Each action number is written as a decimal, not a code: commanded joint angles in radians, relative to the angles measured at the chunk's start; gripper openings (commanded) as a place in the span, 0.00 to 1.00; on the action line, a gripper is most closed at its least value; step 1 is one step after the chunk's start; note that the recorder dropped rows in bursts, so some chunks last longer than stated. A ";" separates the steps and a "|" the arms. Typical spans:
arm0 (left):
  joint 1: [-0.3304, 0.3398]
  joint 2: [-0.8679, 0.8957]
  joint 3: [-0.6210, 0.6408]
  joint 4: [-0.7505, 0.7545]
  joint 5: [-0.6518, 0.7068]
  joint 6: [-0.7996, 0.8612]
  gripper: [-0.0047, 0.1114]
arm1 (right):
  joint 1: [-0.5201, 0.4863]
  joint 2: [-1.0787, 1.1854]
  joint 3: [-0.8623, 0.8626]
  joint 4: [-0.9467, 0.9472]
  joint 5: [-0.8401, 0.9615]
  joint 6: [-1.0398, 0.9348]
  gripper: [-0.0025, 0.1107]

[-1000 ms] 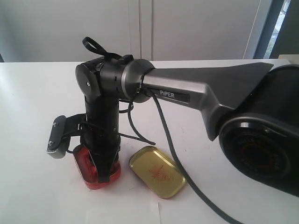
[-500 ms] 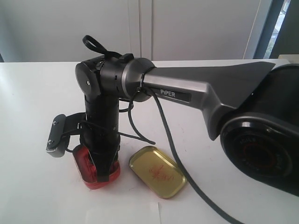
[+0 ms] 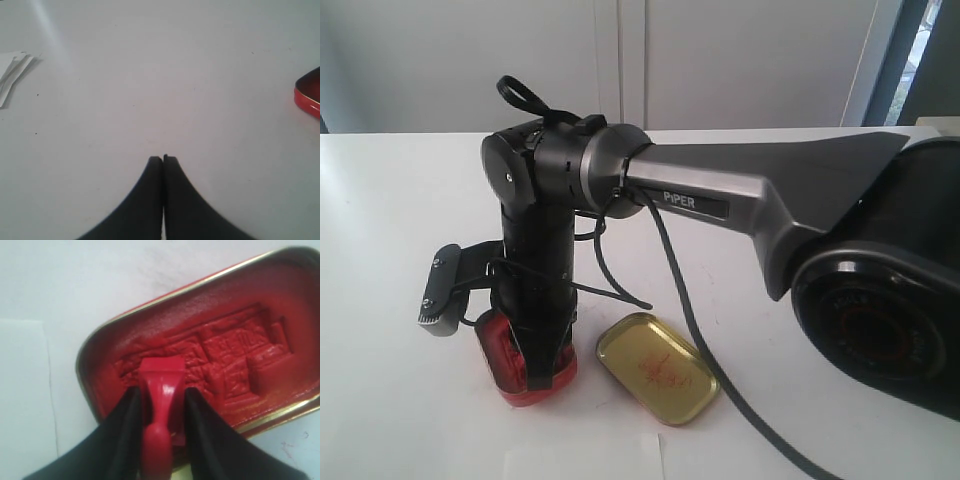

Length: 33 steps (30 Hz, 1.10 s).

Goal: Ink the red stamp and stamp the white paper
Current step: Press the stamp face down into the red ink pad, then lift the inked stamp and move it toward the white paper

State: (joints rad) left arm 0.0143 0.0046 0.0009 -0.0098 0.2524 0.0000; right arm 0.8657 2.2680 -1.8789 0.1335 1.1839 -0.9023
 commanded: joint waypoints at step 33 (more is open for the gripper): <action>-0.004 -0.005 -0.001 -0.012 0.002 0.000 0.04 | -0.029 -0.108 0.028 0.004 0.037 0.327 0.02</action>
State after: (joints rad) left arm 0.0143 0.0046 0.0009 -0.0098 0.2524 0.0000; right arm 0.8435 2.1946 -1.8689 0.1335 1.2155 -0.5928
